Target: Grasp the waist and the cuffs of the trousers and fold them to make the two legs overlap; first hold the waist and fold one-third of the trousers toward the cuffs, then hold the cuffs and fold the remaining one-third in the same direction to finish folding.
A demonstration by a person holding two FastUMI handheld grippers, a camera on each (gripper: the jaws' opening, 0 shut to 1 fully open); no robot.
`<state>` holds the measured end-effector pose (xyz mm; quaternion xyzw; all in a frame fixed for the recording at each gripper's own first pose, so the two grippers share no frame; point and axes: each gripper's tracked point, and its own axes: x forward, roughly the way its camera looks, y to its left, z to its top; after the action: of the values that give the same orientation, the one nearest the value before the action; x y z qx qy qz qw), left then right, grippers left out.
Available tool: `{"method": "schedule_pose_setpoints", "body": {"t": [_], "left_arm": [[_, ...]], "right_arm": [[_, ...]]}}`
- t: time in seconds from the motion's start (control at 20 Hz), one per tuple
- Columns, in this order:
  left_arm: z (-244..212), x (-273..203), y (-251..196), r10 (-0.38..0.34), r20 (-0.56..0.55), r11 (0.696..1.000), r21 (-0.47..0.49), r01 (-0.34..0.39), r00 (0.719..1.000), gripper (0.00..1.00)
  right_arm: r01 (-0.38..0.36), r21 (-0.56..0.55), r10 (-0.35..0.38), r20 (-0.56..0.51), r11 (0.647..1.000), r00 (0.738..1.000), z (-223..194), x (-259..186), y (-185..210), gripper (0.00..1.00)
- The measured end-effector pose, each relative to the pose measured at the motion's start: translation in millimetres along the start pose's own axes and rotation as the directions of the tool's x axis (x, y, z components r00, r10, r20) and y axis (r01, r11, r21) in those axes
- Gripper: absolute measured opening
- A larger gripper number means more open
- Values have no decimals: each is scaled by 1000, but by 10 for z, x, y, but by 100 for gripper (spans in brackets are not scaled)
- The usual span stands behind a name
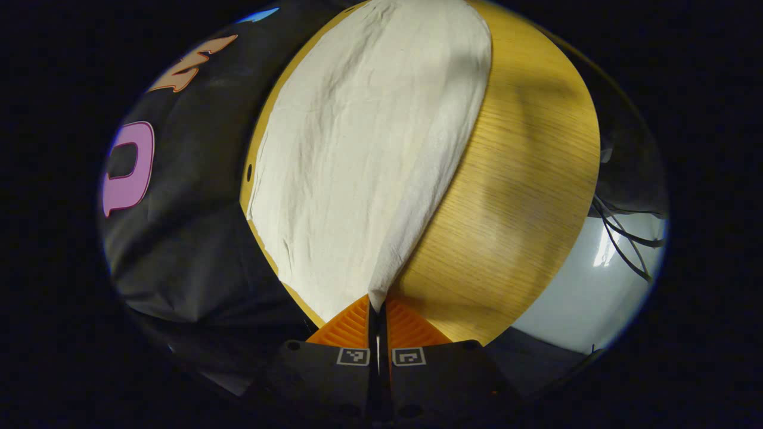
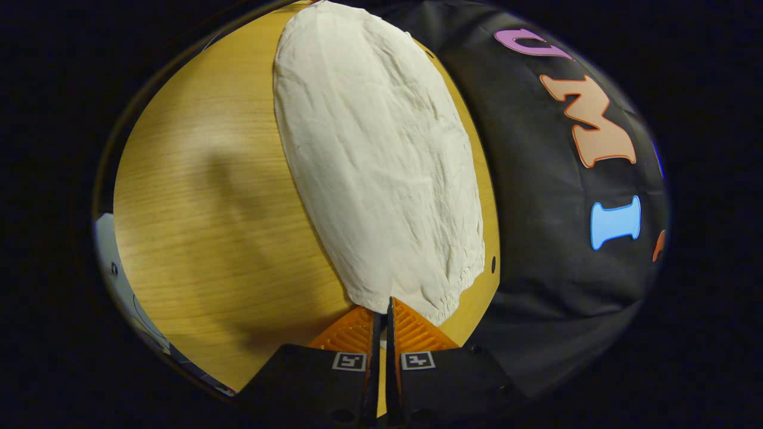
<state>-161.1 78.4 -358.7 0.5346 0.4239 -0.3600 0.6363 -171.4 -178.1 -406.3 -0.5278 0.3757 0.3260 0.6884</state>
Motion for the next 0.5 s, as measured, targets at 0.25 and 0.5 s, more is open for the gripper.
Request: {"method": "schedule_pose_setpoints", "body": {"t": [0.25,0.5], "left_arm": [[96,-216,573,132,-26,983,-124,-134,991,0],[274,-268,1364,270,-49,930,-245,-274,962,0]], "right_arm": [[112,97,-118,63,989,991,125,-206,-571,7],[202,189,-223,99,961,970,267,-210,-1149,7]]}}
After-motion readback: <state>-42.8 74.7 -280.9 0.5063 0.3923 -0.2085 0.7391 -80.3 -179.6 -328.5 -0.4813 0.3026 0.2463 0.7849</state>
